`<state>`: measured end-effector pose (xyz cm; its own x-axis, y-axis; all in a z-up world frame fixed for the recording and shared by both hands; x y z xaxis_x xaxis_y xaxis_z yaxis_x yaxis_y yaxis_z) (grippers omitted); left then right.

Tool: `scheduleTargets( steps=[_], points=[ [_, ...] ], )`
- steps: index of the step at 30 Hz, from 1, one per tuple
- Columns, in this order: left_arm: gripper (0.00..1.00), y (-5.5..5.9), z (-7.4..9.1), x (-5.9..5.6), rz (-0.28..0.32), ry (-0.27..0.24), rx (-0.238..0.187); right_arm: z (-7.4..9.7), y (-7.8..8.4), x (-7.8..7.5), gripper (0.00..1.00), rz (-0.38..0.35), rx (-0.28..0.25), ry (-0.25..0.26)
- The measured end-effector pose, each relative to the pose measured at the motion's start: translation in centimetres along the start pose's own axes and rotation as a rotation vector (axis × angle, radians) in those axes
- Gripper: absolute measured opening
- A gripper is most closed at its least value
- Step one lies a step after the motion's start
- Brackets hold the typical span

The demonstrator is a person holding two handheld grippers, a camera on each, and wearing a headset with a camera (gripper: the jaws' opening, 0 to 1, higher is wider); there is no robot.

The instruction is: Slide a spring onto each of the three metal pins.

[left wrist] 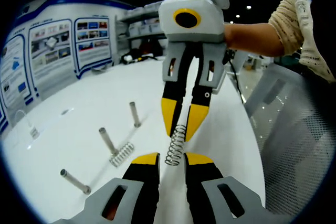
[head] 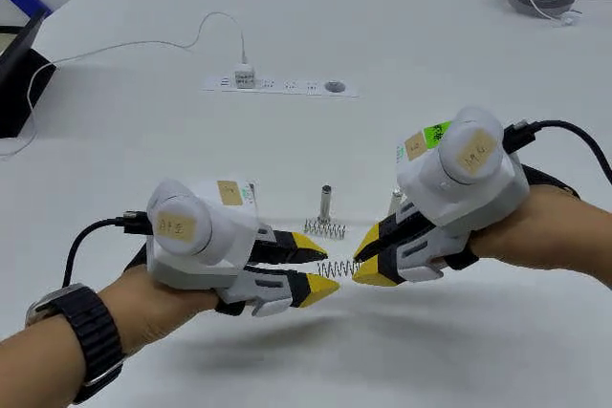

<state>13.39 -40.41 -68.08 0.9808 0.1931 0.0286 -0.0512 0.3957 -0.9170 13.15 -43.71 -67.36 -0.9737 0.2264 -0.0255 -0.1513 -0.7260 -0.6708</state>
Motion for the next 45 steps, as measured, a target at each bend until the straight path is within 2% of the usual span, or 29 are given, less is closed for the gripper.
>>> scheduleTargets(
  steps=[4,10,20,30,34,42,45],
  points=[
    [0.14,0.0,-0.1,-0.3,-0.017,0.008,0.003,0.1,-0.3,0.2,0.12,0.013,0.001,-0.005],
    [0.12,0.1,-0.2,-0.6,-0.039,0.012,0.016,0.5,-0.6,0.5,0.12,0.017,-0.001,-0.015],
    [0.12,-0.2,-0.4,-0.9,-0.056,0.021,0.023,1.3,-2.1,1.0,0.12,0.055,-0.012,-0.018],
    [0.11,-0.4,-0.4,-1.1,-0.071,0.027,0.032,1.4,-3.9,1.4,0.12,0.094,-0.046,-0.02],
    [0.11,-0.7,-0.5,-1.3,-0.075,0.027,0.026,1.4,-4.9,1.8,0.12,0.092,-0.082,-0.033],
    [0.11,-0.8,-0.4,-1.1,-0.059,0.024,0.014,1.3,-5.1,1.8,0.12,0.108,-0.083,-0.026],
    [0.11,-0.8,-0.3,-0.9,-0.054,0.015,0.005,1.3,-4.9,1.7,0.15,0.103,-0.076,-0.02]
  ],
)
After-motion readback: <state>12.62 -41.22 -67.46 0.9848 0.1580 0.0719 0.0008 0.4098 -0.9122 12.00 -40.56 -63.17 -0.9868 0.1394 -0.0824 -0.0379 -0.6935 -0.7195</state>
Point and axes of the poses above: the centre of the closed fingertips' face, and the gripper's own axes: z roughly backward along the fingers, x roughly to its left, y roughly out of its underside, the point moved 2 cm from there along z, roughly backward along the fingers, and after that the axes turned 4 degrees about -x, right-handed, at the moved point
